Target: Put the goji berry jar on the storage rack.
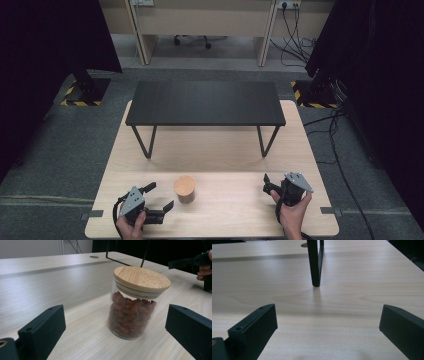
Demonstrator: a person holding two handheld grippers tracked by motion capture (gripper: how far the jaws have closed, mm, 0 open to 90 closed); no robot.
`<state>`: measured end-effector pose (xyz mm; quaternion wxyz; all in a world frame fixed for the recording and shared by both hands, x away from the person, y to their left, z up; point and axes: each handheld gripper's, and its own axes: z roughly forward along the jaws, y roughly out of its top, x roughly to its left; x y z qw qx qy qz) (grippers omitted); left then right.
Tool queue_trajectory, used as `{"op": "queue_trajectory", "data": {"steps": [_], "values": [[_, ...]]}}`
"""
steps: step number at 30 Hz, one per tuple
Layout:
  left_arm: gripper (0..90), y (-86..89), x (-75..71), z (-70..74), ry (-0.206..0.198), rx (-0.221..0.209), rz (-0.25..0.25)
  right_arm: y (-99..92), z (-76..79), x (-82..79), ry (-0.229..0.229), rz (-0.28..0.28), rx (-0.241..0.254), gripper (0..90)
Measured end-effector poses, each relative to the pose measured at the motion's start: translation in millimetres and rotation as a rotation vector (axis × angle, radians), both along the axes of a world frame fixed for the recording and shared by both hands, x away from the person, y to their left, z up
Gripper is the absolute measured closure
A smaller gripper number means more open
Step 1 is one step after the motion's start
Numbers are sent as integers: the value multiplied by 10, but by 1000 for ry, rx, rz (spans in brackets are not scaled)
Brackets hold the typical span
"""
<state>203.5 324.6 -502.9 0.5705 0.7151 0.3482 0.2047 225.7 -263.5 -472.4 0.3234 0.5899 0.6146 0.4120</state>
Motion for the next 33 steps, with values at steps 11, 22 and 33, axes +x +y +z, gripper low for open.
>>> {"op": "queue_trajectory", "data": {"steps": [11,22,33], "values": [[40,-27,74,61,44,19,-28,-43,-1,13,4,6,23,15],[44,-211,112,121,67,56,-42,-28,0,11,2,8,13,15],[58,-446,165,164,63,104,-29,-30,-4,5,0,7,15,17]]}}
